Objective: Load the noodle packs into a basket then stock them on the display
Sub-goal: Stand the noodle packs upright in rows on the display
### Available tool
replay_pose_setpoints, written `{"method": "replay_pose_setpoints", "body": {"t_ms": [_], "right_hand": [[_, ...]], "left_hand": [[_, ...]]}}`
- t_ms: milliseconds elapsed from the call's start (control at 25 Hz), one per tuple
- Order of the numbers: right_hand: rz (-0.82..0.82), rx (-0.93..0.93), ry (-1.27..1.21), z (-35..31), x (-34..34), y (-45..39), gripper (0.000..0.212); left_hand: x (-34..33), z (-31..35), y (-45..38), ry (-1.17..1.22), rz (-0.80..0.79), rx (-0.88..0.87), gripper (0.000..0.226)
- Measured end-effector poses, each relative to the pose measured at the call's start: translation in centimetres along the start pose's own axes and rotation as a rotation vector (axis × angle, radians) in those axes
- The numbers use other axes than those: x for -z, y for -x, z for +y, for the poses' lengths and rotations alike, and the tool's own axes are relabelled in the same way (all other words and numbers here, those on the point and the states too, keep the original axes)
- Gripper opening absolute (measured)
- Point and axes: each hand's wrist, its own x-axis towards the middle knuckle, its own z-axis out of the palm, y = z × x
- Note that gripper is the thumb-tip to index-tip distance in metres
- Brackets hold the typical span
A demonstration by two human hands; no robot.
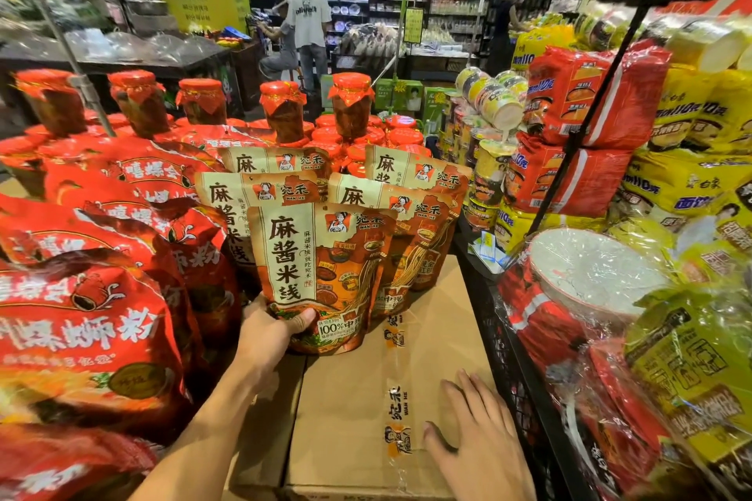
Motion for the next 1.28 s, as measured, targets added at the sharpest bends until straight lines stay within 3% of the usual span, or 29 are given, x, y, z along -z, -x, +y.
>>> {"method": "replay_pose_setpoints", "body": {"t_ms": [320, 480, 640, 1080, 1280], "right_hand": [[-0.064, -0.021, 0.056, -0.5, 0.6, -0.1, 0.063], [-0.122, -0.028, 0.062, -1.0, 2.0, -0.1, 0.087], [-0.155, -0.05, 0.038, -1.3, 2.4, 0.0, 0.092], [-0.24, -0.046, 0.081, -1.3, 2.7, -0.1, 0.095], [-0.285, -0.036, 0.097, -1.4, 3.1, -0.1, 0.097]], "left_hand": [[0.0, 0.3, 0.3, -0.082, 0.147, 0.001, 0.079], [-0.1, 0.0, 0.7, -0.085, 0.138, -0.012, 0.073], [-0.2, 0.6, 0.8, -0.108, 0.062, 0.008, 0.05], [0.1, 0.3, 0.4, -0.194, 0.066, 0.036, 0.062], [0.2, 1.1, 2.6, -0.443, 0.118, 0.015, 0.059]]}}
